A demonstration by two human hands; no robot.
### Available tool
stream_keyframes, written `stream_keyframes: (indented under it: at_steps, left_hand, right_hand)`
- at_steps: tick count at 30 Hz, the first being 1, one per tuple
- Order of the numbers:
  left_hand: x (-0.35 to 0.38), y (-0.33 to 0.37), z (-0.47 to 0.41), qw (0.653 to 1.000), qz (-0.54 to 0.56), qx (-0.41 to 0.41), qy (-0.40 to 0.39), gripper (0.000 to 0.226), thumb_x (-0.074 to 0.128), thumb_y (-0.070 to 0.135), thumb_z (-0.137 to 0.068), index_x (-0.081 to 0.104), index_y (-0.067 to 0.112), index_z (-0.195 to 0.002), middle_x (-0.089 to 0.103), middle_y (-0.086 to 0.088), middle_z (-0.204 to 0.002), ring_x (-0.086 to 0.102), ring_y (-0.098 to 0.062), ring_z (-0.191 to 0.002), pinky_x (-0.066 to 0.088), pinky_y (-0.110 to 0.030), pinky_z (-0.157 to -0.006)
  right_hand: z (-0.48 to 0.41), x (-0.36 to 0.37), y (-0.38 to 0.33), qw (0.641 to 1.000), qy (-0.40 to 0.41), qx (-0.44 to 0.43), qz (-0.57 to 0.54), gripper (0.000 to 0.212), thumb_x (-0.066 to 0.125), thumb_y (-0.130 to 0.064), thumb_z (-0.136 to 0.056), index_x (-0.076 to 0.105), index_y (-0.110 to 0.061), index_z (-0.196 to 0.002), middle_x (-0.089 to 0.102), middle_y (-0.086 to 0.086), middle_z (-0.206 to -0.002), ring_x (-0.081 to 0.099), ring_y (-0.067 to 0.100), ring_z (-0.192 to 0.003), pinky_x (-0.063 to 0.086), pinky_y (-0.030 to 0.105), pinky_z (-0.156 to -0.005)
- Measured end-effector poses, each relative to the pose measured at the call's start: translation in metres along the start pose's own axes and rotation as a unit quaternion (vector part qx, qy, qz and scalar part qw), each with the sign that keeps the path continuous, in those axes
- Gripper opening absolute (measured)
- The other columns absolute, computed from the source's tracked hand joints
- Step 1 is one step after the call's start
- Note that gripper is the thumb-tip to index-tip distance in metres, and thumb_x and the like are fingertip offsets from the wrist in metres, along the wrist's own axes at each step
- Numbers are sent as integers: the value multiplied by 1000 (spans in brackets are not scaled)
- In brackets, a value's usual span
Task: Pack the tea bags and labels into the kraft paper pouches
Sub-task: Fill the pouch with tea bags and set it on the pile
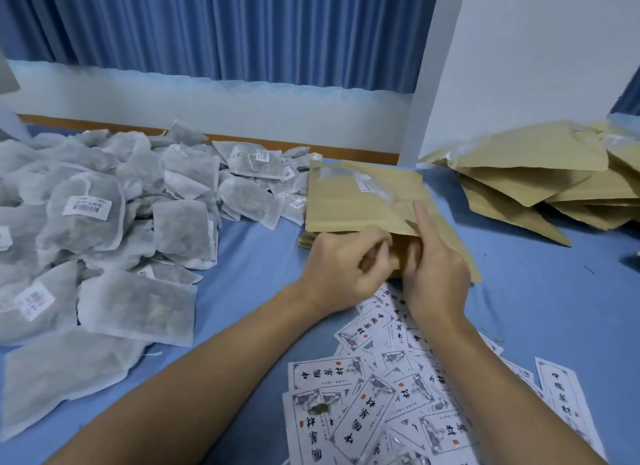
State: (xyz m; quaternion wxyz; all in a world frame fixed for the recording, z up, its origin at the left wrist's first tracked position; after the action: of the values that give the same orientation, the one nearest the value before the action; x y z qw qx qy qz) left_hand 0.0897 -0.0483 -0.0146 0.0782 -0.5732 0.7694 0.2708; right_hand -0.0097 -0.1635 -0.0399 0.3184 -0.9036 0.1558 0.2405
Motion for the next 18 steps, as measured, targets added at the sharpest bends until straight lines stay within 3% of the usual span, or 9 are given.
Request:
stream_keyframes:
  at_steps: [3,5,6,8,10,11,13,16,18]
  left_hand:
    - [-57,-26,-17,977,57,-49,200,17,46,12,-92,57,8,-79,41,4,-55,37,-13,-47,32,-25,-47]
    - [-76,-62,-27,952,30,-158,259,13,46,17,-92,57,14,-86,47,5,-60,44,-14,-53,37,-31,-51]
    - [-82,-82,-26,944,-13,-217,249,13,46,19,-91,59,16,-92,53,7,-67,51,-15,-62,44,-36,-57]
    - [-85,-124,-11,931,-138,-307,140,32,49,21,-89,59,19,-118,62,0,-103,57,-23,-99,50,-45,-86]
    - [-71,-159,14,895,-246,-368,-52,55,50,27,-90,41,24,-144,39,-13,-147,34,-38,-136,34,-53,-111]
    - [-61,-170,27,865,-276,-394,-144,61,47,34,-93,30,30,-151,22,-12,-159,20,-43,-144,25,-55,-116]
    - [-48,-182,41,833,-285,-410,-238,57,39,46,-96,23,40,-151,12,-3,-165,16,-49,-144,17,-59,-118]
    - [-48,-185,33,852,-292,-379,-214,55,43,52,-93,32,33,-143,43,-2,-145,35,-42,-129,36,-55,-104]
    - [-51,-181,29,851,-308,-377,-198,63,49,58,-90,30,32,-144,45,-5,-140,37,-39,-126,41,-53,-98]
  right_hand:
    - [-3,5,7,993,-14,19,-111,47,52,-13,-101,53,-29,-145,69,-18,-115,61,7,-100,38,5,-84]
    - [-3,8,10,989,-20,19,-142,40,52,-9,-101,63,-25,-136,65,-25,-108,58,-7,-93,32,-4,-81]
    - [-2,10,12,989,-26,22,-147,39,53,-8,-100,66,-25,-133,66,-23,-106,57,-12,-87,33,-3,-78]
    - [-2,13,13,988,-33,28,-148,39,53,-7,-100,67,-25,-131,70,-13,-102,57,-11,-78,36,0,-72]
    - [-2,15,13,988,-35,32,-146,39,52,-7,-101,67,-25,-131,69,-10,-96,56,-10,-76,37,1,-70]
    - [-3,15,13,988,-37,31,-144,39,52,-7,-101,67,-25,-131,68,-11,-95,56,-12,-77,36,0,-71]
    - [-2,16,11,989,-40,27,-141,38,52,-6,-100,67,-24,-131,67,-11,-94,56,-13,-80,35,-2,-73]
    - [-3,15,9,990,-36,28,-132,37,53,-5,-100,68,-21,-129,64,-12,-93,55,-1,-80,33,-4,-74]
    - [-3,14,9,991,-32,30,-129,36,53,-4,-100,68,-20,-129,63,-10,-89,52,0,-79,32,-5,-73]
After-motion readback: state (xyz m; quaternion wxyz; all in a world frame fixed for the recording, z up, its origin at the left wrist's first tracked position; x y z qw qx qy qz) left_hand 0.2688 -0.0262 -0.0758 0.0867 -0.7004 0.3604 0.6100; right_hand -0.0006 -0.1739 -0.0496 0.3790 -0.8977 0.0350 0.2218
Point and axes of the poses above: each hand's wrist, its own z-axis away from the middle knuckle, its own x-axis out of the palm, y = z × x, the point moved 4 cm from there along -z, towards the middle knuckle
